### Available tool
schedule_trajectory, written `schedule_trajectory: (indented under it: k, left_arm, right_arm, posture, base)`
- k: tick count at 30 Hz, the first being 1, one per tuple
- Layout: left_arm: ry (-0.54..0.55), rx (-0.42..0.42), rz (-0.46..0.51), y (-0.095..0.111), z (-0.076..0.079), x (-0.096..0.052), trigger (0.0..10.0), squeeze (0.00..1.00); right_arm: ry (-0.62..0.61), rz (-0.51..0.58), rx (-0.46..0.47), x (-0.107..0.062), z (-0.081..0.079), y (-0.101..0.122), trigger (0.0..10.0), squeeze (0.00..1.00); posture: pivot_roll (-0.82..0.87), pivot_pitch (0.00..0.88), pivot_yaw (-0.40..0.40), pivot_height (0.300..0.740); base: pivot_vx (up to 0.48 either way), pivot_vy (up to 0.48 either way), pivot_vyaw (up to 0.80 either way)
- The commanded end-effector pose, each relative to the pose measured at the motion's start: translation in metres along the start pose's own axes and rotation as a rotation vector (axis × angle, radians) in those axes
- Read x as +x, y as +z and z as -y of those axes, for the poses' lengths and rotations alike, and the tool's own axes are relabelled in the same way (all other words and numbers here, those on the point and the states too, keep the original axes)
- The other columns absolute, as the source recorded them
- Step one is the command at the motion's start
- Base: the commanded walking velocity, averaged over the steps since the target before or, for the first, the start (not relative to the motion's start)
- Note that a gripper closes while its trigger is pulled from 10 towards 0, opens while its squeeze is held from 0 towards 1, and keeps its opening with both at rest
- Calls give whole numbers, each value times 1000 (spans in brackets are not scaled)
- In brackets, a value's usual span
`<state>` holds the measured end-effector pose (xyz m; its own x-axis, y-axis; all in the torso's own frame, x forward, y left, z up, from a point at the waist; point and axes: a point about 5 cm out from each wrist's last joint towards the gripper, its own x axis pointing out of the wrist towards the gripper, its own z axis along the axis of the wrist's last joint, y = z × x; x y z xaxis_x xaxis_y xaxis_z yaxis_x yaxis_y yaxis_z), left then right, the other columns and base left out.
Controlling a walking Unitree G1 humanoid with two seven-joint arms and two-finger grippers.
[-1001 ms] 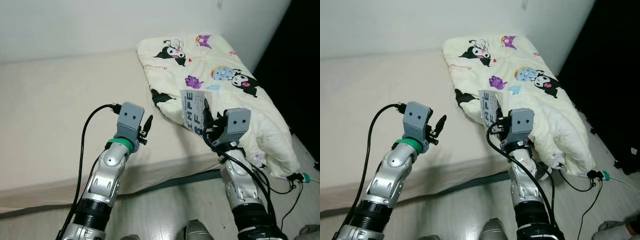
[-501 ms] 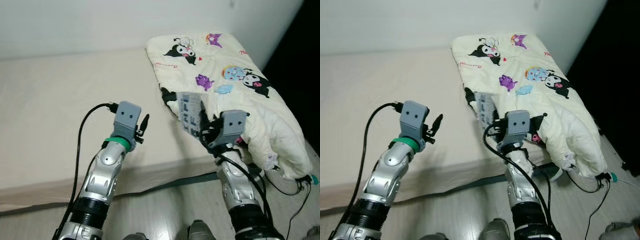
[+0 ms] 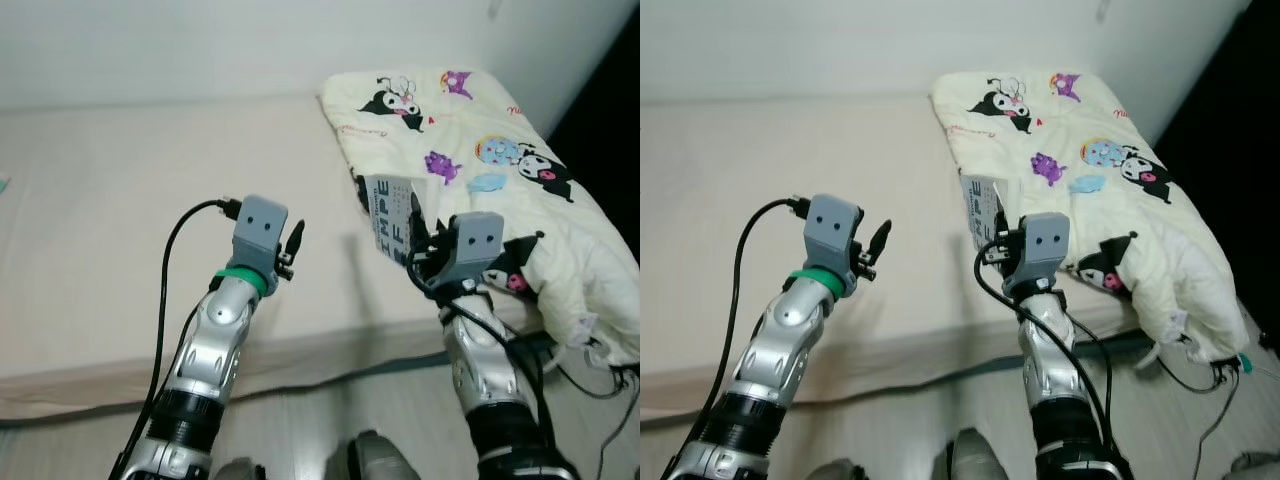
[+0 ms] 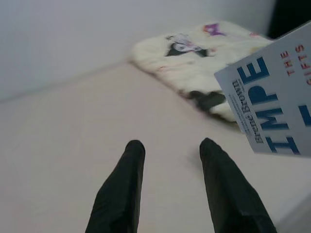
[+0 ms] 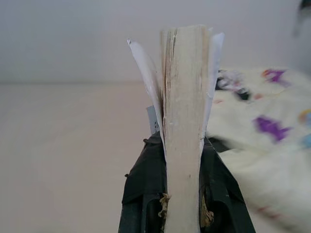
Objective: Clean up the room
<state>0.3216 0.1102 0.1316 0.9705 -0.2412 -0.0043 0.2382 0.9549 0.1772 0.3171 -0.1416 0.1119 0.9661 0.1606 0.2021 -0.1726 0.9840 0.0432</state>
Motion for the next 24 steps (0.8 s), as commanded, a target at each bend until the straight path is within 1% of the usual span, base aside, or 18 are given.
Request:
schedule_trajectory:
  k: [1, 13, 24]
  left_arm:
    - [-3, -7, -19, -4, 2, -1, 10000, 0]
    - [-1, -3, -19, -4, 1, -1, 10000, 0]
    - [-1, 0, -19, -4, 1, -1, 10000, 0]
  right_arm:
    - [-1, 24, 4, 0, 1, 3, 10000, 0]
    - [-1, 26, 8, 0, 0, 2, 10000, 0]
    - [-1, 26, 9, -1, -1, 1, 10000, 0]
  posture:
    - [-30, 8, 61, 699]
    - [-26, 15, 63, 699]
    - [-25, 17, 66, 699]
  base:
    - [0, 480, 0]
    - [0, 480, 0]
    - [0, 391, 0]
